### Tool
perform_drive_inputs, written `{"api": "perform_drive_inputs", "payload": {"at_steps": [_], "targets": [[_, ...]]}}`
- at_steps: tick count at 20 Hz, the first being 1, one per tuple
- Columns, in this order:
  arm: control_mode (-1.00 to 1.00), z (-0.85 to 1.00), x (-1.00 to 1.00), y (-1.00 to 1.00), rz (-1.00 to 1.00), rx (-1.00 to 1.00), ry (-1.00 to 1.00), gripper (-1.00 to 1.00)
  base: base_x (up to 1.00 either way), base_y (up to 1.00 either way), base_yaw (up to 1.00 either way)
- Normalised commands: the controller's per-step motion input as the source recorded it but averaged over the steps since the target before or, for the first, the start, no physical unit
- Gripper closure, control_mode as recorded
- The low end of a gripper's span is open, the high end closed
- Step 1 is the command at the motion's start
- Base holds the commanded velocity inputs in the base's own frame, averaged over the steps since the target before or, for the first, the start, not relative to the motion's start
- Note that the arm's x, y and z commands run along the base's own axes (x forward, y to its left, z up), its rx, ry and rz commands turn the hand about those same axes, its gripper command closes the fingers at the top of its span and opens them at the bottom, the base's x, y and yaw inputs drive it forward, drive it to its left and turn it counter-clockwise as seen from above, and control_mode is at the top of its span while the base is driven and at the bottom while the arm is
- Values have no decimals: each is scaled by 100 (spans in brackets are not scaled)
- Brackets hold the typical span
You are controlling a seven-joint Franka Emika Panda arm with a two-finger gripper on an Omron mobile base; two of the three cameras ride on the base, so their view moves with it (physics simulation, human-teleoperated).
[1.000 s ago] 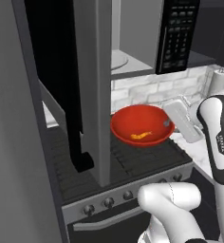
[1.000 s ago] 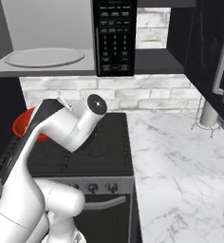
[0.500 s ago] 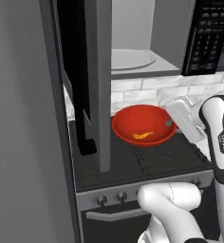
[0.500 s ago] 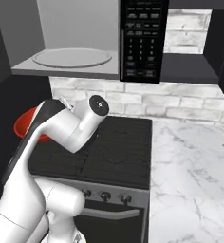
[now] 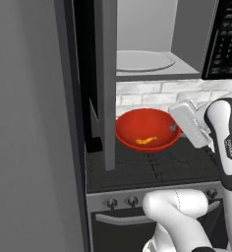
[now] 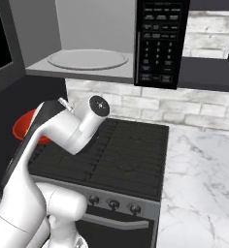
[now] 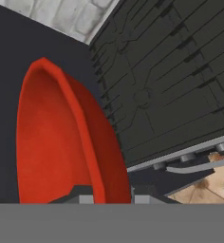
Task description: Remove the tangerine from the bowl and place it on the small plate. Then place the bowl with only the shrimp in the microwave, close the door, and press the start button to microwave the shrimp.
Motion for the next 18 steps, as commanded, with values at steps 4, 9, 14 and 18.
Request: {"api": "perform_drive_inputs", "payload": {"at_steps": [4,9,14,18], "targets": [[100,0,0,0,0,0,0,100,3,-15,0],[-100,0,0,-4,0,2,0,100,1,-16,0],[-100,74,0,-20,-1,9,-10,100,0,0,0],[-100,97,0,-6,-1,7,-14,100,0,0,0]]}}
